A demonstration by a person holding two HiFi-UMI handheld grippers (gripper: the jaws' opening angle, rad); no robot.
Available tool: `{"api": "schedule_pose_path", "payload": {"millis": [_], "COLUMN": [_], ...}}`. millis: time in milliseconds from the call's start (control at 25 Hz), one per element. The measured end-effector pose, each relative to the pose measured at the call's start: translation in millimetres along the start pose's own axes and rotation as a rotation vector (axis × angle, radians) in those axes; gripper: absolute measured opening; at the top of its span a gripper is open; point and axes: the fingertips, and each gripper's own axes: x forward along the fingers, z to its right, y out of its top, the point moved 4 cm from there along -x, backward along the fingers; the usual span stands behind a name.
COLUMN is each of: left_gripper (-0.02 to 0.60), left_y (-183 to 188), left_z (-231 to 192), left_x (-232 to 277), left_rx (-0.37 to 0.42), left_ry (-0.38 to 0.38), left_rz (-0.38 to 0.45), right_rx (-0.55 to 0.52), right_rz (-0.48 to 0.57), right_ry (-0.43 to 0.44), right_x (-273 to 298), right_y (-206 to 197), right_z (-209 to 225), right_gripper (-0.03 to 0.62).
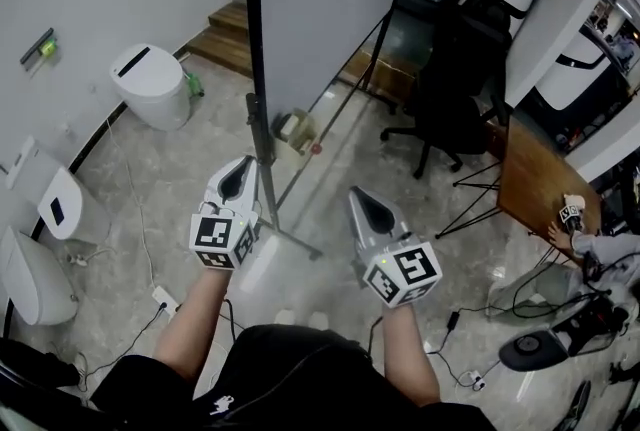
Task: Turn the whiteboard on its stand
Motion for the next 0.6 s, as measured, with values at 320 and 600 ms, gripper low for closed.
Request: {"api": "schedule_pose_path", "payload": {"millis": [320, 600], "left_gripper": [0.028, 0.072], "left_y": [2.5, 4.7], "left_z": [-9.9, -20.7], "left_x": [16.8, 31.6], "left_rx": [0.002, 0.027], "left_ry": [0.024, 0.047], "left_rz": [-0.001, -0.008], "right_rx": [-0.005, -0.005], "right_rz": [-0.014, -0.018], "right_ry": [0.035, 0.071], "right_x": [17.7, 30.8], "right_y": [-0.3, -2.9], "right_z": [0.3, -4.7], "right_gripper": [0.008, 0.009]}}
